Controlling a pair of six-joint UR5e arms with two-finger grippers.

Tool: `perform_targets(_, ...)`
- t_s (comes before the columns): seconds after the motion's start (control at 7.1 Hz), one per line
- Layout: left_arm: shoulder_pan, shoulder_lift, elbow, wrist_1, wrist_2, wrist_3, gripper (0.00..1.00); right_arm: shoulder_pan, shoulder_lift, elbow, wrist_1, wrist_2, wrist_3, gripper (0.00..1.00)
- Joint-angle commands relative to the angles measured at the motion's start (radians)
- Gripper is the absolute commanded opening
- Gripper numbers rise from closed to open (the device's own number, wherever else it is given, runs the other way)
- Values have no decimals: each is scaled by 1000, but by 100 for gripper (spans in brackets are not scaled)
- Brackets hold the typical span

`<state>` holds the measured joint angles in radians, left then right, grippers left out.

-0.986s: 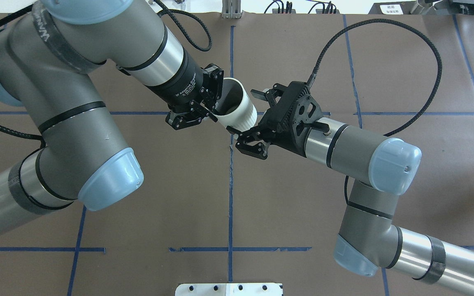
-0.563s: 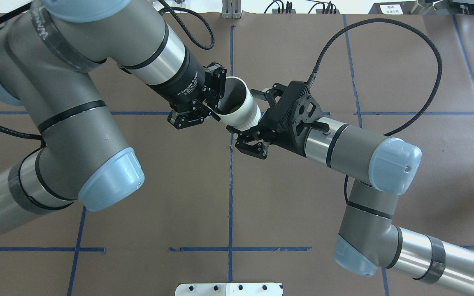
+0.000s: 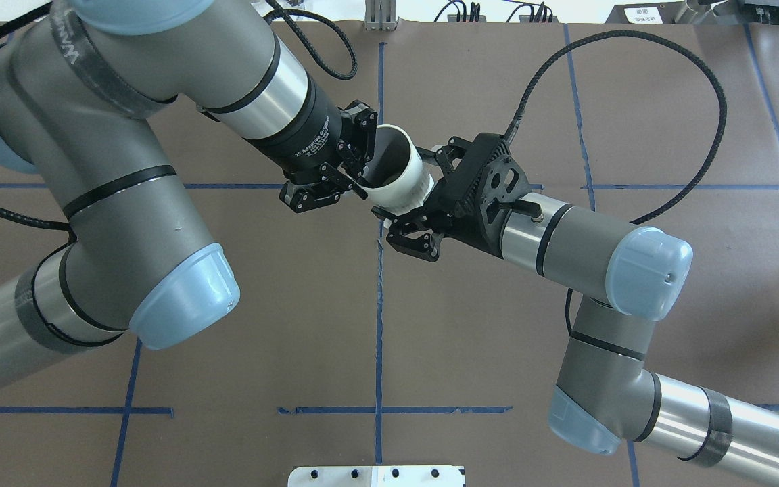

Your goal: Left arm hands cup to right arm to dump lemon

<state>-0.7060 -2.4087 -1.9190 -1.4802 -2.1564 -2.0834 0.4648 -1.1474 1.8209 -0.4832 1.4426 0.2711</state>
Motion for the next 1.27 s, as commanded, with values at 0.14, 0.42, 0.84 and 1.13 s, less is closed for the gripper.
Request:
perform_targets(0.14,0,-1,-2,-14,0,9,13,0,0,3,2,1,0,59)
perform_targets(0.42,-1,6,-9,-67,0,122,99,3,-8,1,2,8,8,3)
perform_targets(0.84,-18,92,-52,-51,1,318,100,8,-18,-5,-15,7,14,3)
perform_targets(1.13,-46,238,-63,-45,12,626,100,35,-43,-3,-32,-13,192,0)
